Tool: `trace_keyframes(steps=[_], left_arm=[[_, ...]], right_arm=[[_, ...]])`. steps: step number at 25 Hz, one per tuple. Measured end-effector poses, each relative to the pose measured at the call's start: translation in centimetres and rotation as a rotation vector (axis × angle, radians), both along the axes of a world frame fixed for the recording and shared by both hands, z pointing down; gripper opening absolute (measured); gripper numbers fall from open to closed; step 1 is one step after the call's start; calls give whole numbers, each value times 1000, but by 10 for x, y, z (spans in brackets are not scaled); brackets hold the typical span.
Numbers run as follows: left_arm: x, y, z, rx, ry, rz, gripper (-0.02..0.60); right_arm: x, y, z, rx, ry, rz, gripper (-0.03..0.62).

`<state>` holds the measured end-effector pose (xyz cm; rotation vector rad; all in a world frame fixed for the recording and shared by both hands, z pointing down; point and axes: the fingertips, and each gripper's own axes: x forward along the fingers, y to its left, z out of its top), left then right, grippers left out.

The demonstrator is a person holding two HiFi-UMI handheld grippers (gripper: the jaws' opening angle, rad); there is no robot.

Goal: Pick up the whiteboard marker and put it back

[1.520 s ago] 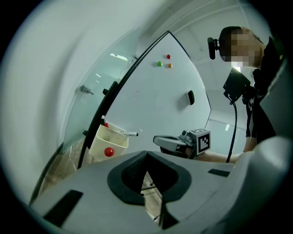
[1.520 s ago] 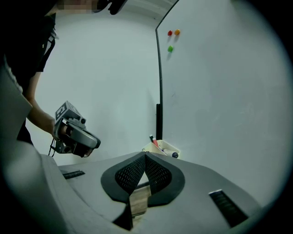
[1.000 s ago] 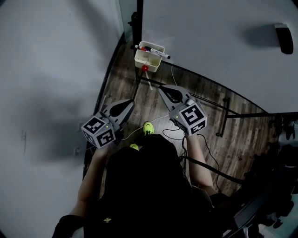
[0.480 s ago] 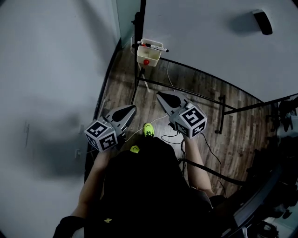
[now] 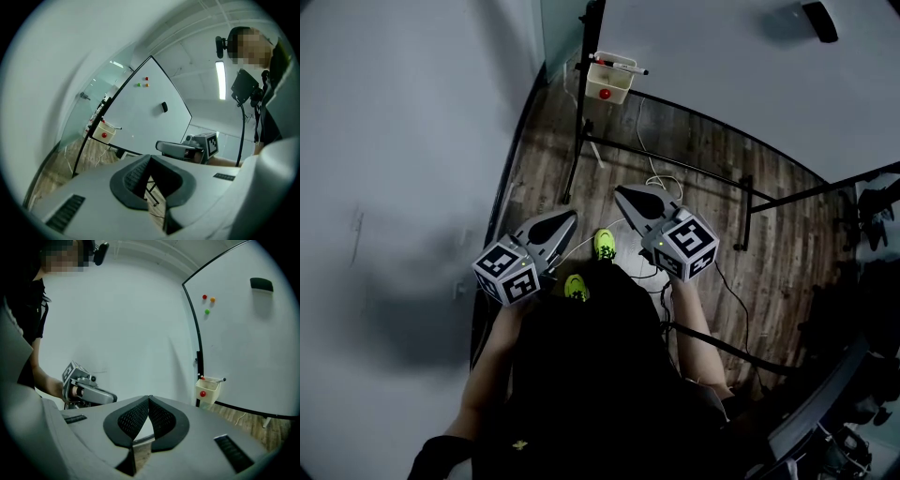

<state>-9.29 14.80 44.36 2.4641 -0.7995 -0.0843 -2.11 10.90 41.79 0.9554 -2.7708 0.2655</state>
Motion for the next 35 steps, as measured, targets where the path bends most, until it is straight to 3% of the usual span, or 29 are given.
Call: trace_keyframes(steps=[12,24,35], left_arm=[[-7,28,-10,26,2,-7,21],[31,33,-20,45,21,47,21],[30,38,-22,57,19,56,21]], right_arm=[[-4,36,-8,52,13,4,2],[15,54,-17,63,16,16,2],[13,65,-20,69,-5,19,2]])
